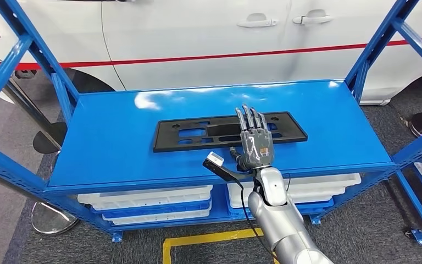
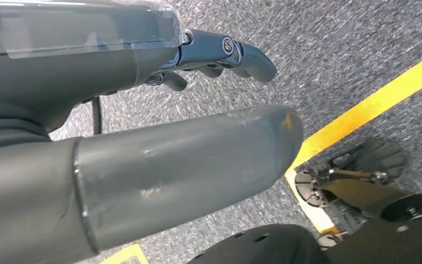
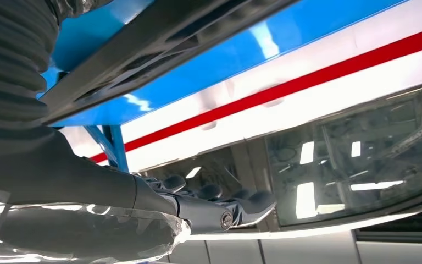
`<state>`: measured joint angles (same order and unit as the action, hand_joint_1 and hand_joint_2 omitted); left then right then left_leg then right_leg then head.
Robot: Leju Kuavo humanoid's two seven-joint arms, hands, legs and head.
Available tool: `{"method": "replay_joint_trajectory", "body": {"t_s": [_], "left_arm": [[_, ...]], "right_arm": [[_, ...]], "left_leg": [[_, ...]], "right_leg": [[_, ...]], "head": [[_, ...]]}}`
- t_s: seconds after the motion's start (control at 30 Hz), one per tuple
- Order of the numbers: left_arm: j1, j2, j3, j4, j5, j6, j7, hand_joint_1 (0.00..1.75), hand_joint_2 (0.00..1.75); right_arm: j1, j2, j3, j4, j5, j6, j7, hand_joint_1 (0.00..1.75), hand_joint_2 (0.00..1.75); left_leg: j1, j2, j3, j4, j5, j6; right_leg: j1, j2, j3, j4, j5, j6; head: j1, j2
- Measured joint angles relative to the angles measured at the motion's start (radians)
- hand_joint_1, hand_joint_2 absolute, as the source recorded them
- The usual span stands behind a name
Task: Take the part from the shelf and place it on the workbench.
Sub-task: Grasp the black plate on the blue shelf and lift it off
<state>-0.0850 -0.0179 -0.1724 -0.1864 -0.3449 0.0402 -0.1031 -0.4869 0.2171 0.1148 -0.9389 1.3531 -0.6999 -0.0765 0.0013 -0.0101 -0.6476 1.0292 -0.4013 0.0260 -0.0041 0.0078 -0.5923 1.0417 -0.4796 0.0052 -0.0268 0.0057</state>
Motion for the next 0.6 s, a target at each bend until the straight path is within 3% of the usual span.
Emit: {"method": "replay_joint_trajectory", "body": {"t_s": [0.07, 0.13, 0.23, 0.27, 0.3, 0.33, 0.43, 0.5, 0.6], "left_arm": [[-0.003, 0.000, 0.001, 0.000, -0.001, 0.001, -0.003, 0.00, 0.00], [-0.004, 0.000, 0.001, 0.000, -0.001, 0.002, -0.005, 0.00, 0.00], [-0.006, -0.002, 0.002, 0.000, -0.001, 0.003, -0.005, 0.00, 0.00], [-0.006, -0.002, 0.002, 0.000, -0.002, 0.003, -0.005, 0.00, 0.00], [-0.006, -0.002, 0.002, 0.000, -0.002, 0.003, -0.005, 0.00, 0.00], [-0.006, -0.002, 0.002, 0.000, -0.002, 0.004, -0.005, 0.00, 0.00], [-0.009, -0.002, 0.002, 0.000, -0.002, 0.006, -0.007, 0.00, 0.00], [-0.012, -0.002, 0.002, 0.000, -0.003, 0.006, -0.009, 0.00, 0.00], [-0.013, -0.003, 0.003, 0.000, -0.003, 0.006, -0.011, 0.00, 0.00]], "right_arm": [[-0.002, 0.000, 0.000, -0.001, 0.005, 0.000, 0.001, 0.00, 1.75], [-0.007, 0.000, 0.000, -0.002, 0.011, 0.000, 0.002, 0.00, 1.75], [-0.010, 0.000, 0.000, -0.003, 0.014, 0.000, 0.002, 0.00, 1.75], [-0.010, 0.000, 0.000, -0.003, 0.014, 0.000, 0.002, 0.00, 1.75], [-0.010, 0.000, 0.000, -0.003, 0.015, 0.000, 0.003, 0.00, 1.75], [-0.010, 0.000, 0.000, -0.003, 0.015, 0.000, 0.004, 0.00, 1.75], [-0.014, 0.000, 0.000, -0.002, 0.016, 0.000, 0.009, 0.00, 1.75], [-0.017, 0.000, 0.000, -0.002, 0.016, 0.000, 0.012, 0.00, 1.75], [-0.020, 0.000, 0.000, -0.002, 0.017, 0.000, 0.012, 0.00, 1.75]], "left_leg": [[0.002, 0.001, 0.000, 0.000, -0.002, -0.012], [0.005, 0.002, -0.013, 0.035, -0.030, -0.022], [0.008, 0.003, -0.088, 0.213, -0.124, -0.032], [0.009, 0.003, -0.109, 0.264, -0.140, -0.034], [0.009, 0.004, -0.115, 0.279, -0.138, -0.034], [0.009, 0.004, -0.100, 0.253, -0.116, -0.033], [0.007, 0.004, 0.003, 0.058, -0.035, -0.022], [0.003, 0.003, 0.032, 0.001, -0.030, -0.015], [0.006, 0.003, 0.039, -0.010, -0.028, -0.002]], "right_leg": [[0.000, 0.001, 0.002, -0.006, 0.005, -0.011], [-0.003, 0.000, 0.008, -0.014, 0.010, -0.024], [-0.001, -0.004, 0.013, -0.017, 0.010, -0.034], [0.000, -0.004, 0.013, -0.017, 0.010, -0.035], [0.001, -0.004, 0.014, -0.017, 0.009, -0.035], [0.001, -0.004, 0.016, -0.016, 0.007, -0.035], [0.004, -0.002, 0.022, -0.014, 0.000, -0.029], [0.006, -0.002, 0.021, -0.014, -0.002, -0.021], [0.006, -0.002, 0.020, -0.009, -0.011, -0.008]], "head": [[0.000, 0.000], [0.000, 0.000], [0.000, 0.000], [0.000, 0.000], [0.000, 0.000], [0.000, 0.000], [0.000, 0.000], [0.000, 0.000], [0.000, 0.000]]}}
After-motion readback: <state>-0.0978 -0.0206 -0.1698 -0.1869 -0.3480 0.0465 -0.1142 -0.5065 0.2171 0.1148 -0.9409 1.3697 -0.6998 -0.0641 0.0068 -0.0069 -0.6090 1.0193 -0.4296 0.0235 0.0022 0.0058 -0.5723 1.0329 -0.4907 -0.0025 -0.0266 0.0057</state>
